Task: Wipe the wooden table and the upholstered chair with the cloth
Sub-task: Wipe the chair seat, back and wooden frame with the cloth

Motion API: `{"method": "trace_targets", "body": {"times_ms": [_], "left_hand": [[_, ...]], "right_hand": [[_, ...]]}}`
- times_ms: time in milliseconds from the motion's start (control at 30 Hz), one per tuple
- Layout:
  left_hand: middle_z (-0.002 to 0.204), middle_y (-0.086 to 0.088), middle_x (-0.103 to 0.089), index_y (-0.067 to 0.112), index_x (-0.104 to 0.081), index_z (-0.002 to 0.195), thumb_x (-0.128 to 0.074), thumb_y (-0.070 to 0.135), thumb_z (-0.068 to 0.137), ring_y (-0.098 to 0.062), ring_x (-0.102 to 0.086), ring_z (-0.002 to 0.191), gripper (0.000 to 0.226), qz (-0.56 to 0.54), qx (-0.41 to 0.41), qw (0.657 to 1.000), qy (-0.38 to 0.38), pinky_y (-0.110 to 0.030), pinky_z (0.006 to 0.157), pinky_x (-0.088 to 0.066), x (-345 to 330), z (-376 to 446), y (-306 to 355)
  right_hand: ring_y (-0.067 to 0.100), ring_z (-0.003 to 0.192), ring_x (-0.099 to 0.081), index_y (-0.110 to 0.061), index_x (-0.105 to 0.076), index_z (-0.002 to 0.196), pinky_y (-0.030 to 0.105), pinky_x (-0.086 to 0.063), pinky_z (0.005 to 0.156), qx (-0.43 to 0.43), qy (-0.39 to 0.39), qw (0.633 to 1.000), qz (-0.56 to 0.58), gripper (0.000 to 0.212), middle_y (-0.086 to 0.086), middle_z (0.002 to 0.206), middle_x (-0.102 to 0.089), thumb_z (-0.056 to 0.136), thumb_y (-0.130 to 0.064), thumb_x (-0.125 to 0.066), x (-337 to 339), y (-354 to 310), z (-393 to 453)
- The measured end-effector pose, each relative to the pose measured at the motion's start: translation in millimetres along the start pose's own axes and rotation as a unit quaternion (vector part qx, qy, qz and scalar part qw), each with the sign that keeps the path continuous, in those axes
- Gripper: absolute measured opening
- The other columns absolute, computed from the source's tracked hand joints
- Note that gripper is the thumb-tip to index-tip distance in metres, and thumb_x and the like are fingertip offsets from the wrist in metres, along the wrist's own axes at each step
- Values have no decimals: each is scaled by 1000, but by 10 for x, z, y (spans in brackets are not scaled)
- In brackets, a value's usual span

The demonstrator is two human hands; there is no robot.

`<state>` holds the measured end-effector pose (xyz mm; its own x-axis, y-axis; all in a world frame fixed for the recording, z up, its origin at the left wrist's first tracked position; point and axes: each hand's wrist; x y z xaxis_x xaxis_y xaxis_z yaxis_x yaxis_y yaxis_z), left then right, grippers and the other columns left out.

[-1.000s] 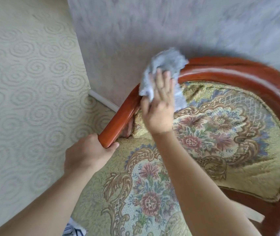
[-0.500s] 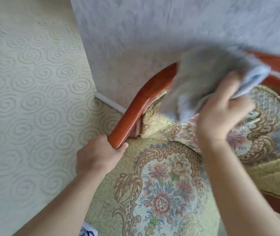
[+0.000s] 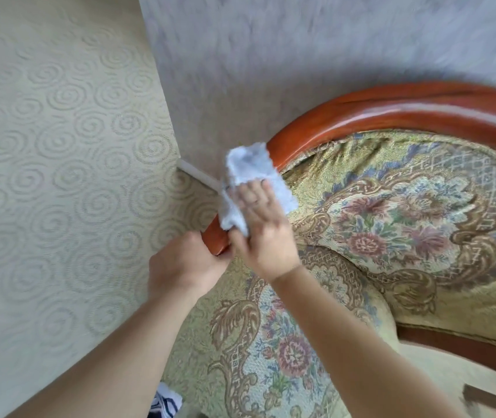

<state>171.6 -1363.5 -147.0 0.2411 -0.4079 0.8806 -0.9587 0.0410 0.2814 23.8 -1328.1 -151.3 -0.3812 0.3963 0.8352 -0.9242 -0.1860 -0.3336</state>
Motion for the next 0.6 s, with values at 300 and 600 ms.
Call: {"method": "trace_targets", "body": {"times_ms": [300, 600], "left_hand": [[58, 13, -59, 33, -55, 77, -52, 83, 74, -6, -52, 49, 49, -15, -23, 1000, 16, -22, 47, -33, -19, -33, -36], [63, 12, -61, 32, -60, 87, -54, 82, 75, -10, -57, 54, 52, -17, -24, 999, 12, -24, 50, -40, -30, -28, -33]], "right_hand": [[1, 49, -41, -15, -45, 62, 15, -31, 51, -221, 294, 915, 168, 29, -14, 58, -45, 91, -14, -43, 804, -18, 293], [51, 126, -50, 9, -51, 136, 64, -28, 114, -140, 133, 965, -180, 54, 28, 133, -58, 95, -26, -47, 715, 702, 531]]}}
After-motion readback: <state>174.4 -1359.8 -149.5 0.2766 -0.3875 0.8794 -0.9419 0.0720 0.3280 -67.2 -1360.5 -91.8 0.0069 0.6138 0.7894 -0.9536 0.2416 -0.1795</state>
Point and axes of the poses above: each hand's wrist, its own z-axis towards the middle knuckle, its own x-axis out of the back of the hand, y = z × x
